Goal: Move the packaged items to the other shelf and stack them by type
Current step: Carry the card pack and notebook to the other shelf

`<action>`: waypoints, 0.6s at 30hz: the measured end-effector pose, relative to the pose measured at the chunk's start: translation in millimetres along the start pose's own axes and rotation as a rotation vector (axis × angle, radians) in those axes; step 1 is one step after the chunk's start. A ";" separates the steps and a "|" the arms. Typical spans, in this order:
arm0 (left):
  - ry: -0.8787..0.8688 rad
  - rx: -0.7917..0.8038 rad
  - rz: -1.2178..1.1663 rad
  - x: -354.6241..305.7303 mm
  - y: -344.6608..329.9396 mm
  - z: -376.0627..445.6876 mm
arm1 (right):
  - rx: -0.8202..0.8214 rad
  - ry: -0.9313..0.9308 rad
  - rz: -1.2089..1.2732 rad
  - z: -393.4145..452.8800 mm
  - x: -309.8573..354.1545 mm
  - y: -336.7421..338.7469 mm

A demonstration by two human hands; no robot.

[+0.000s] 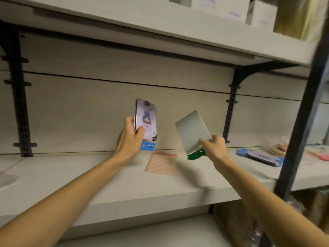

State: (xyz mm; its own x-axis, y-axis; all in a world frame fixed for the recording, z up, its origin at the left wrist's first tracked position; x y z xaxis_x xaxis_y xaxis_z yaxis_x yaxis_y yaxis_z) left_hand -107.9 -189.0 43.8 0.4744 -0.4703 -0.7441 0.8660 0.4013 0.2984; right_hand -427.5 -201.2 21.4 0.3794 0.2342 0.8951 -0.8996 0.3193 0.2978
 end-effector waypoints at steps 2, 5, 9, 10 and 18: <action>-0.075 0.027 0.062 -27.9 -23.0 -1.6 | 0.021 0.023 0.083 -1.2 -3.0 27.8; -0.130 0.071 0.091 -67.2 -66.1 -11.7 | -0.008 0.081 0.154 -4.8 -11.7 77.4; -0.239 0.122 0.080 -115.9 -129.4 -45.9 | -0.085 0.224 0.171 -21.2 -22.1 153.7; -0.296 0.117 0.090 -130.0 -143.4 -55.6 | -0.129 0.282 0.156 -27.8 -22.6 176.5; -0.519 0.098 0.061 -220.2 -258.7 -123.5 | -0.355 0.467 0.153 -69.0 -60.3 330.9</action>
State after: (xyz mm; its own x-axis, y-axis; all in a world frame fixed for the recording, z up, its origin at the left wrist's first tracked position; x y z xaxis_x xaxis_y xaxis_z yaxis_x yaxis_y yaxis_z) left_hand -455.9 -92.2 56.6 0.5185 -0.7858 -0.3372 0.8335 0.3762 0.4047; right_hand -733.1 -46.3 43.2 0.3787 0.6539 0.6549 -0.8547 0.5186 -0.0235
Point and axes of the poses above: each hand's wrist, its own z-axis towards the middle knuckle, its own y-axis out of the back of the hand, x = y × z, the point moved 9 cm from there along z, towards the middle knuckle, and after that the axes turned 7 degrees about x, right-handed, at the moved point
